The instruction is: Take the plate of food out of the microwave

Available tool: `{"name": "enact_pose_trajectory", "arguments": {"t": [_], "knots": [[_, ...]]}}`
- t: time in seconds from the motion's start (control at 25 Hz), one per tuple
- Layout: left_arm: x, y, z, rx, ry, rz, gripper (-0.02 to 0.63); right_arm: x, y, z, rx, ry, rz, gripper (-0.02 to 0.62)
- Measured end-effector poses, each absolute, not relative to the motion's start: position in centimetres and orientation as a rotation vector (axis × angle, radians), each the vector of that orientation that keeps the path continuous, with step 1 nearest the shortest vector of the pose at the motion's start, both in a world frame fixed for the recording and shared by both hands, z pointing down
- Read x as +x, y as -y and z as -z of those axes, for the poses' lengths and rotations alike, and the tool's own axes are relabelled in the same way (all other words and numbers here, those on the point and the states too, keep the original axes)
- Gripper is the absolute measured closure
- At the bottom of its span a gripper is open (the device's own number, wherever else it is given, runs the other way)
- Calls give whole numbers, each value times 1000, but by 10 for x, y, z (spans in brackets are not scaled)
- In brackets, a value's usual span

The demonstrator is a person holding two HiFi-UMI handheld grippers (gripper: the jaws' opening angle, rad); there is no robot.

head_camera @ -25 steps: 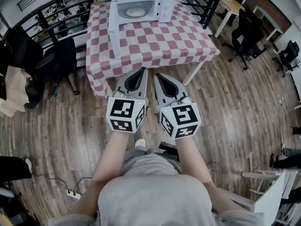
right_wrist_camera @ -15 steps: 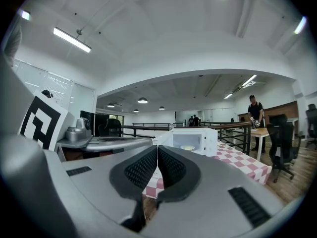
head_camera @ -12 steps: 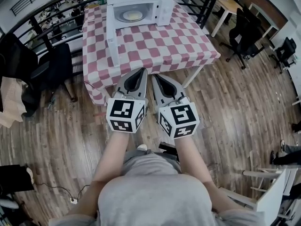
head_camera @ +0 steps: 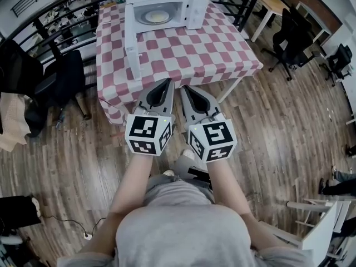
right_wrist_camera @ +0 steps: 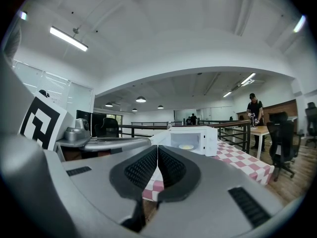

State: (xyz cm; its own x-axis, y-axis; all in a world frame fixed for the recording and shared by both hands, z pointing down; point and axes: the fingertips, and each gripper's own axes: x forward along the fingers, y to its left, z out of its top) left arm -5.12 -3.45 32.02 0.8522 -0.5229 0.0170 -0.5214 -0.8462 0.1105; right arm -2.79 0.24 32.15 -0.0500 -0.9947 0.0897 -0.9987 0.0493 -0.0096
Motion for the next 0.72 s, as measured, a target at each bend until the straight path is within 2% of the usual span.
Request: {"name": "enact_pose_trajectory", "arguments": {"t": [0.72], "knots": [[4, 104, -330, 2893, 895, 12, 604, 31, 68, -330, 2089, 2287, -127, 568]]}}
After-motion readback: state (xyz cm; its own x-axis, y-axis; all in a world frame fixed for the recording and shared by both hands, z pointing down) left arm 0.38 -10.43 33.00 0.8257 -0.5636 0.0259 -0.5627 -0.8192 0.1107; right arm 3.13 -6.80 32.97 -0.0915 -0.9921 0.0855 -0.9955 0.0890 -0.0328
